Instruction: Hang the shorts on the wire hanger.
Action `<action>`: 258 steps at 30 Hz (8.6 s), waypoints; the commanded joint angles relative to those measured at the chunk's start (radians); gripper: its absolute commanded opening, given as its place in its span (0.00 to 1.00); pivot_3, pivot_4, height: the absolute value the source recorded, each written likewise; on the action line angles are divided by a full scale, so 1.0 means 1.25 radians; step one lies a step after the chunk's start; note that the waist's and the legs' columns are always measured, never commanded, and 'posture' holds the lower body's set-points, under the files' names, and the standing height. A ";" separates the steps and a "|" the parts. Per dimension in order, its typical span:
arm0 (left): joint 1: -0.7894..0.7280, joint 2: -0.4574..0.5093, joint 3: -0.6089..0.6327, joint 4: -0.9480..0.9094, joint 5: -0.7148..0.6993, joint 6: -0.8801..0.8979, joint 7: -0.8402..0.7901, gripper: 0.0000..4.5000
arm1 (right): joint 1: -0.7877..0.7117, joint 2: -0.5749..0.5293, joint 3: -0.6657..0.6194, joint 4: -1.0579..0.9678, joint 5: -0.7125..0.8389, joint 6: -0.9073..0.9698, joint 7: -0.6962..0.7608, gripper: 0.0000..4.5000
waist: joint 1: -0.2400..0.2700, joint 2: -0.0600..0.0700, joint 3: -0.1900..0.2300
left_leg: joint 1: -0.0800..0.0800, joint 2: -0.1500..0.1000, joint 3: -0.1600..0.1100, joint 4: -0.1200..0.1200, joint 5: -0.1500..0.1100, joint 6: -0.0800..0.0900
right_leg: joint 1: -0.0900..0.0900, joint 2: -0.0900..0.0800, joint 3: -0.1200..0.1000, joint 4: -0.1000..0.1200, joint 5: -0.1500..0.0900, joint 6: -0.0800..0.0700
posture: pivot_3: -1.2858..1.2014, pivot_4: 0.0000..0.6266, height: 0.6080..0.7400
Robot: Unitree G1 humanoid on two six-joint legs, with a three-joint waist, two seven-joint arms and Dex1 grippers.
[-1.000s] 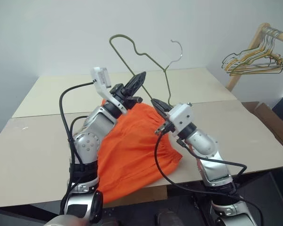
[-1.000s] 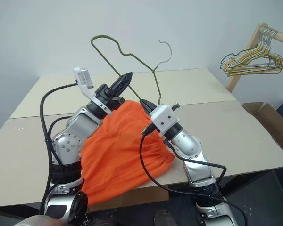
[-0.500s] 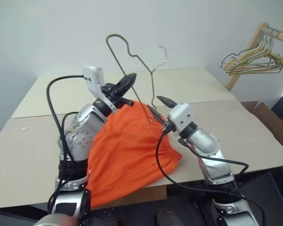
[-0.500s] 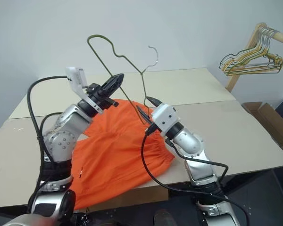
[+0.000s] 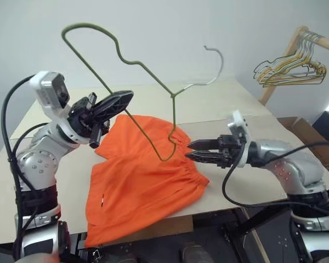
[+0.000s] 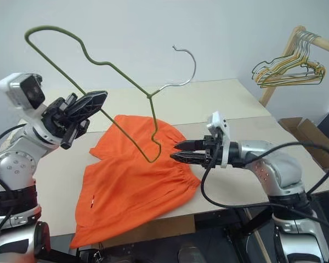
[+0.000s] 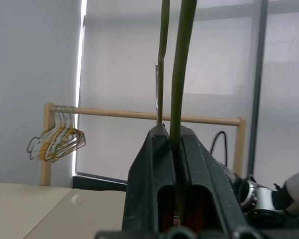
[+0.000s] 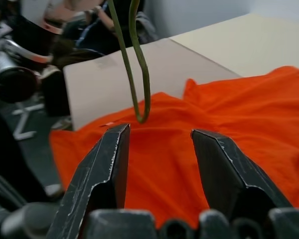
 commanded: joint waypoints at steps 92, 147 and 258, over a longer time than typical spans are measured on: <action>0.404 0.194 -0.240 -0.303 0.369 -0.074 0.025 0.99 | 0.192 -0.341 0.052 0.451 -0.026 0.395 0.242 0.00 | 0.039 0.003 0.001 | 0.000 0.000 0.004 0.000 0.000 0.000 | -0.002 0.000 0.003 0.000 -0.003 0.003 | 0.47 0.00 1.00; 0.460 0.183 -0.292 -0.348 0.458 -0.090 0.101 0.99 | -0.226 -0.125 0.570 0.890 -0.006 0.116 0.409 0.00 | 0.097 0.003 0.001 | 0.001 0.000 0.004 0.003 0.000 0.000 | -0.001 0.001 0.003 0.002 0.001 -0.002 | 0.52 0.00 1.00; -0.679 0.065 -0.442 1.023 0.928 -0.697 -0.457 0.00 | 0.053 -0.097 -0.136 0.364 -0.353 -0.422 0.059 0.56 | 0.043 0.001 0.000 | -0.005 -0.001 -0.001 0.004 0.000 0.000 | -0.003 0.000 0.000 0.001 0.000 0.000 | 0.48 0.00 1.00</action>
